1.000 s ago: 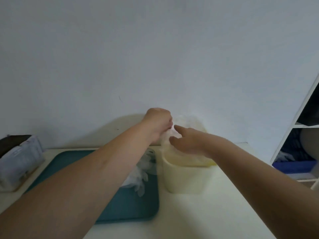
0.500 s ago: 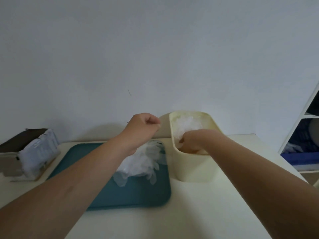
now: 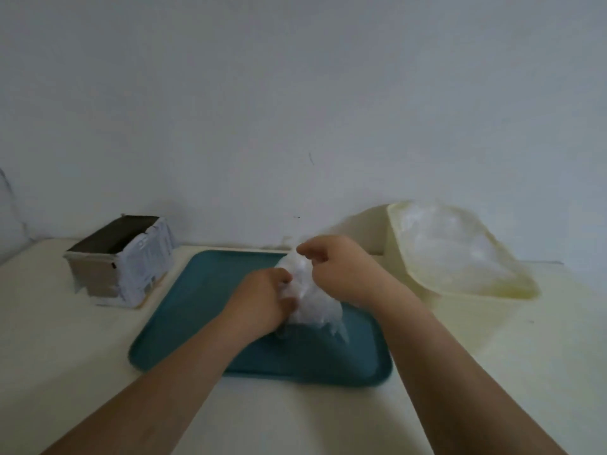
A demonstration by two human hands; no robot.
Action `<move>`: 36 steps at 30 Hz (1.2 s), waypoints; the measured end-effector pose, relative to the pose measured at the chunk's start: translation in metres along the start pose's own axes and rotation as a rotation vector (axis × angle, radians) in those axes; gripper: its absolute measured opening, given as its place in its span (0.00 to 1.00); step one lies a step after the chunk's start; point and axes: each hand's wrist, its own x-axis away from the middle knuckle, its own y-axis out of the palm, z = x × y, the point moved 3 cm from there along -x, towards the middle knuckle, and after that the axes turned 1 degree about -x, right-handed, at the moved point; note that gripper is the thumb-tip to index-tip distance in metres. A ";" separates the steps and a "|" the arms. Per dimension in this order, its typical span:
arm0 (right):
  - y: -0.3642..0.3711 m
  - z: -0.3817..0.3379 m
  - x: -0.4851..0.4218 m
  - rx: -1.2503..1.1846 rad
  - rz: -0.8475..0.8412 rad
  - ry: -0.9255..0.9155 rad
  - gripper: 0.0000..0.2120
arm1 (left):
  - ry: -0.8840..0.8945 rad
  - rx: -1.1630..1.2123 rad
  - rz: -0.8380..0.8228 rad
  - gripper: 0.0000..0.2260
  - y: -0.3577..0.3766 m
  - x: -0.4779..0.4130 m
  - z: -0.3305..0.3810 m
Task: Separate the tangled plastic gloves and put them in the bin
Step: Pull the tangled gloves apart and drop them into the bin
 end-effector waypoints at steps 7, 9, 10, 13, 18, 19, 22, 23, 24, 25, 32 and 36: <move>0.046 0.037 -0.036 0.079 -0.015 0.105 0.19 | 0.108 0.041 0.143 0.08 -0.019 -0.012 -0.025; 0.049 0.038 -0.041 0.103 -0.012 0.101 0.19 | 0.138 0.108 0.185 0.11 -0.027 -0.014 -0.027; 0.048 0.038 -0.042 0.099 0.011 0.093 0.17 | 0.159 0.140 0.225 0.11 -0.032 -0.014 -0.026; 0.036 0.034 -0.045 0.034 0.203 0.015 0.08 | 0.286 0.136 0.408 0.07 -0.050 -0.013 -0.024; 0.007 0.023 -0.036 -0.151 0.444 -0.145 0.18 | 0.452 0.106 0.581 0.09 -0.086 0.002 -0.008; 0.004 0.020 -0.033 -0.234 0.420 -0.148 0.20 | 0.472 0.176 0.551 0.08 -0.090 0.006 -0.006; 0.003 0.016 -0.024 -0.569 0.208 -0.096 0.21 | 0.558 0.385 0.432 0.06 -0.096 0.016 0.002; 0.005 0.016 -0.024 -0.628 0.127 -0.072 0.23 | 0.591 0.423 0.402 0.05 -0.095 0.018 0.004; 0.007 0.017 -0.023 -0.668 0.056 -0.051 0.24 | 0.621 0.446 0.374 0.05 -0.092 0.019 0.006; 0.010 0.016 -0.023 -0.707 -0.003 -0.052 0.22 | 0.648 0.473 0.353 0.06 -0.090 0.021 0.008; 0.022 0.027 -0.028 -0.812 0.028 -0.029 0.14 | 0.409 0.749 0.365 0.07 -0.083 0.016 0.003; 0.019 0.030 -0.033 -0.753 0.265 -0.022 0.10 | 0.038 0.609 0.360 0.13 -0.078 0.004 -0.017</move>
